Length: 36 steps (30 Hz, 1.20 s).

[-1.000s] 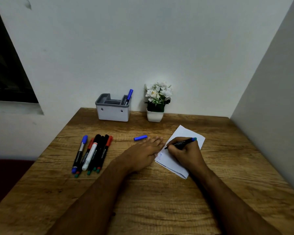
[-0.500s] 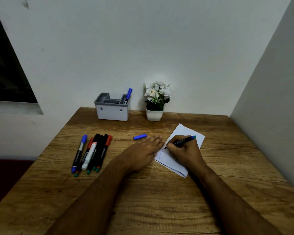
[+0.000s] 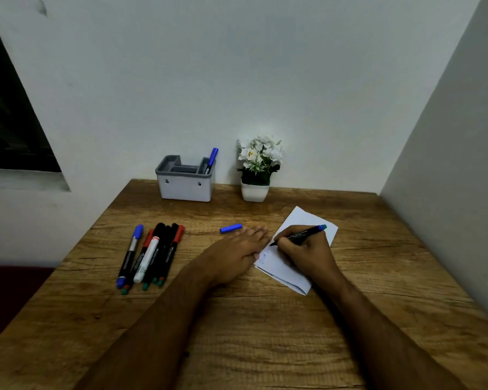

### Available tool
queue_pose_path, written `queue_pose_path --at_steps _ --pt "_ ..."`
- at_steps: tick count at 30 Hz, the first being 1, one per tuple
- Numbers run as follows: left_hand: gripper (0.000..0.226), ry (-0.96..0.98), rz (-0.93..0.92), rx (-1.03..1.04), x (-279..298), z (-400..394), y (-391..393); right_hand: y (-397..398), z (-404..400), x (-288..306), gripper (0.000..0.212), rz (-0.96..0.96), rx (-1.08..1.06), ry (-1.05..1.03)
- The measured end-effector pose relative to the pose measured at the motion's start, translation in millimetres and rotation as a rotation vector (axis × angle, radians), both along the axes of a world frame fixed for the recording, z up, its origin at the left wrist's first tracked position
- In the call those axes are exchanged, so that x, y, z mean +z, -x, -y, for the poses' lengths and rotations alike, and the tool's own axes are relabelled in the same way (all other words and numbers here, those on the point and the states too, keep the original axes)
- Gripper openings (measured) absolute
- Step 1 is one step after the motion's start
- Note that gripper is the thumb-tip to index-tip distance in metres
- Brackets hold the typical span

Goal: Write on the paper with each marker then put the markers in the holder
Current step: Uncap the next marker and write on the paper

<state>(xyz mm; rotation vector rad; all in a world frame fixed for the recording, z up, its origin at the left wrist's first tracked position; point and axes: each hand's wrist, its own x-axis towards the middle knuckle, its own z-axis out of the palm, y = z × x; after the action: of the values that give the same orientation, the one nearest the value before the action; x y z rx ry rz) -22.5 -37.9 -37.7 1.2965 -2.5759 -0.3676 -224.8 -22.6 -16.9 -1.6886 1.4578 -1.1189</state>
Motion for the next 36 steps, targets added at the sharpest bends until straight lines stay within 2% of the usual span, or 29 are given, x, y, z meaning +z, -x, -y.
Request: queue_pose_path --at_steps 9,12,15,18,22,27,29,32,36 --pt "0.046 -0.026 -0.173 0.097 8 0 1 -1 -4 14 0.018 0.058 0.028 -0.018" --pt "0.041 0.11 -0.212 0.214 24 0 3 -2 -5 25 0.021 0.093 0.061 0.024" --pt "0.045 0.236 -0.224 0.349 36 7 2 -4 -2 34 0.016 0.107 0.085 0.076" --pt "0.04 0.24 -0.147 0.444 42 12 2 -7 -1 38 0.014 0.13 0.099 0.117" --pt "0.028 0.162 0.085 0.488 40 18 4 -9 1 36 0.011 0.159 0.127 0.161" --pt "0.022 0.185 0.087 0.529 34 22 3 -12 5 30 0.011 0.154 0.136 0.168" --pt "0.012 0.216 -0.068 0.615 33 25 1 -12 5 29 0.013 0.138 0.143 0.21" --pt "0.008 0.149 -0.52 0.808 42 26 -3 -14 4 30 0.019 0.161 0.165 0.236" --pt "0.008 -0.381 -1.357 0.918 61 17 -3 -22 3 26 0.018 0.162 0.2 0.257"
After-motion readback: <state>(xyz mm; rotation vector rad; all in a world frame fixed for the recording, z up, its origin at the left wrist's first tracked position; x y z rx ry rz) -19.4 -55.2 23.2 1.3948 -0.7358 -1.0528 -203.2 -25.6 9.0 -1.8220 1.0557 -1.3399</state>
